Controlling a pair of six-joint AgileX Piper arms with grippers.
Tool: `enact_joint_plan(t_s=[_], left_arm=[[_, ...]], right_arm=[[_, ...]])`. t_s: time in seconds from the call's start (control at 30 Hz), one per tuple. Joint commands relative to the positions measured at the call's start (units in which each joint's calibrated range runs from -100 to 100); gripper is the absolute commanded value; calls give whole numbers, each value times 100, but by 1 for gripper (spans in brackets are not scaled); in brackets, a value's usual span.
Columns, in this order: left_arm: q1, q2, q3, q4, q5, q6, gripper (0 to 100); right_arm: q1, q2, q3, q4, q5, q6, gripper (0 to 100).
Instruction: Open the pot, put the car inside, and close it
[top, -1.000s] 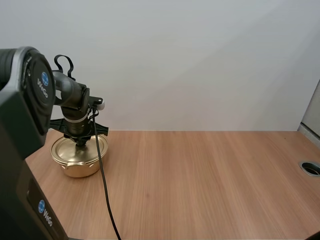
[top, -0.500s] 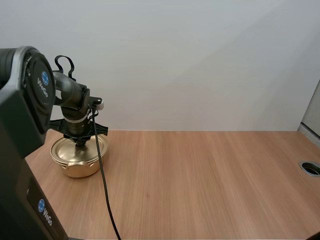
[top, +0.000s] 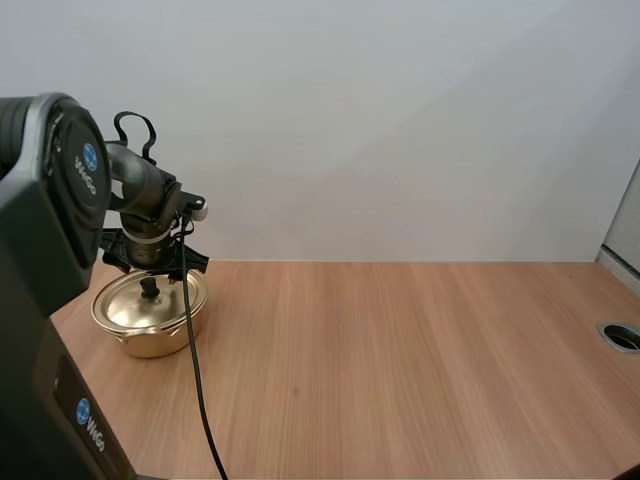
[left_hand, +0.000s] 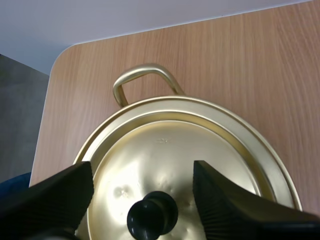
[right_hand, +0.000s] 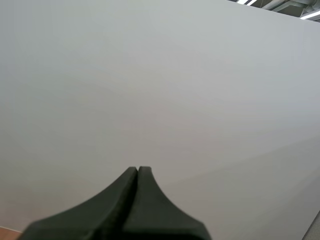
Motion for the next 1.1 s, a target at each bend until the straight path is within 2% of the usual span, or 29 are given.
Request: enact_joint_plan(t_s=[0.0,0.47,0.5,0.53,0.57,0.63,0.83,1.07], left_arm=[[0,-1,-87,6,57,6,100],[-8,-656,-1512,6,723,67,100],[-8,-719,-1578,16,700,123,93],[-8,-761,-1608,75,649,168,81],[-8,-813,-1625,144,594,204,56],[-8,-898,-1636,257,490,204,0],[-8,-998,-1636,504,77,204,0],[-8,-1014,-1640,665,-172,241,0]], right_arm=[[-1,1,-6,2,0,5,0],[-1,7,-6,2,0,39,0],[-1,7,-6,2,0,39,0],[-1,7,-6,2,0,39,0],[-1,7,-6,2,0,39,0],[-1,7,-6,2,0,46,0],[-1,7,-6,-114,0,198,0],[-1,366,19,-1139,0,994,0]])
